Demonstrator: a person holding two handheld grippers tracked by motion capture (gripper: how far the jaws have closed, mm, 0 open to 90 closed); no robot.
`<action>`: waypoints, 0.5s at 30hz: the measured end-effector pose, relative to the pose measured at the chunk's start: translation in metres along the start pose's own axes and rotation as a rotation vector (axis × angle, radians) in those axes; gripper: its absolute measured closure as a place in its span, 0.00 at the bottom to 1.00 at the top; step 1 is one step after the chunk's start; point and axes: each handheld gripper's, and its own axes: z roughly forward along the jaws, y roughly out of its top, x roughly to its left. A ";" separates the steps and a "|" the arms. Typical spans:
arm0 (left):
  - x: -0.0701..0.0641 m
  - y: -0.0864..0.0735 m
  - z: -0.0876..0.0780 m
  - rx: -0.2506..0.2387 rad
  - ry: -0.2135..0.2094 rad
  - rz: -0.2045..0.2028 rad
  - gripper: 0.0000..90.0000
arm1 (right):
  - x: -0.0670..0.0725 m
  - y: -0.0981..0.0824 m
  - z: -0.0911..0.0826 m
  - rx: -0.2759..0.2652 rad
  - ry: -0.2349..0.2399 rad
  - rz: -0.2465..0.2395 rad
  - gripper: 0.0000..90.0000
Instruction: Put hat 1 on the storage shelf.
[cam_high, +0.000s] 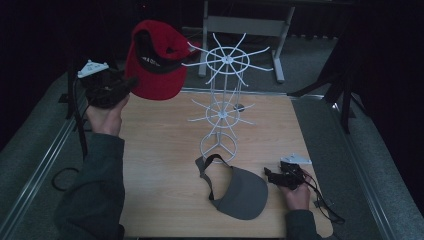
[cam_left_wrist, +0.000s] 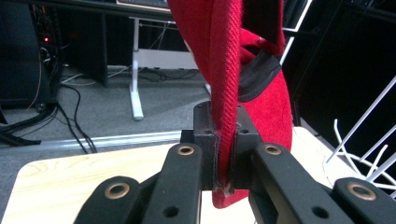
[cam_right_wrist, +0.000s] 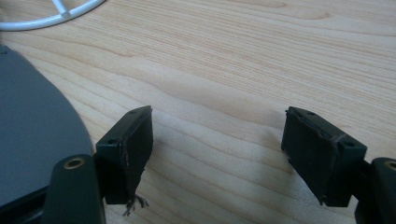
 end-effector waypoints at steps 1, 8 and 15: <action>0.000 0.001 0.000 -0.005 -0.004 -0.004 0.95 | 0.000 0.000 0.000 -0.001 0.000 0.000 0.28; -0.002 0.005 0.001 -0.035 -0.029 -0.043 0.95 | 0.000 0.000 0.000 0.000 0.000 -0.001 0.28; -0.001 0.007 0.002 -0.066 -0.054 -0.107 0.95 | 0.000 0.000 0.000 0.000 0.000 -0.001 0.28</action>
